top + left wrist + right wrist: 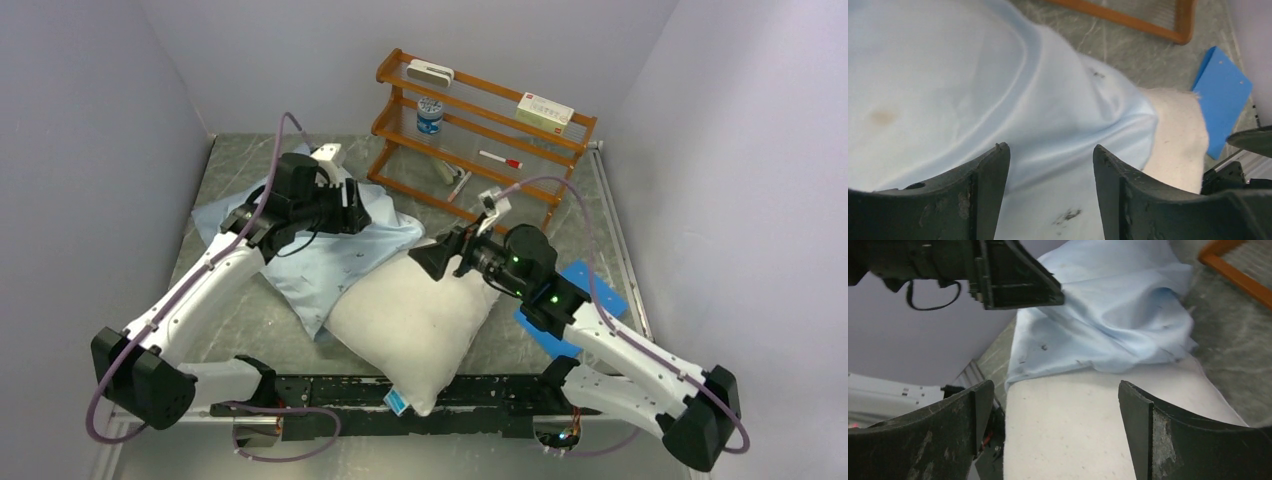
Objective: Put the pillow into the pillowcase
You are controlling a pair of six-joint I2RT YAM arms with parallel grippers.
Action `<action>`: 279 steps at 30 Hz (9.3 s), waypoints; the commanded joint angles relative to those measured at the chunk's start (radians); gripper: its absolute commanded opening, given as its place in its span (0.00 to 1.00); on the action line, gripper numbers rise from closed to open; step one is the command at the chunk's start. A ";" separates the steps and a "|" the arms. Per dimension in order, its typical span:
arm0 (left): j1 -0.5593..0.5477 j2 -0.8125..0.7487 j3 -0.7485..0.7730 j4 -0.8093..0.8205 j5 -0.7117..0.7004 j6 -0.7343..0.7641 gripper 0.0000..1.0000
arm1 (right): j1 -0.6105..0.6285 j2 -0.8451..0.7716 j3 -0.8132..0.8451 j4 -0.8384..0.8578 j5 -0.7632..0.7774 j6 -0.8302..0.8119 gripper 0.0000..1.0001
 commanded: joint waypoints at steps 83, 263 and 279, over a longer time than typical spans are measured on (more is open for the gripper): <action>0.198 -0.444 -0.451 0.192 -0.213 0.106 0.63 | -0.156 0.833 0.456 0.569 -0.122 0.547 0.00; -0.685 -0.001 0.111 0.184 -0.253 0.134 0.05 | 0.036 0.480 -0.133 0.754 -0.058 0.685 0.64; -0.686 0.285 0.465 0.014 -0.380 0.183 0.14 | -0.050 0.212 -0.281 0.408 0.103 0.552 0.85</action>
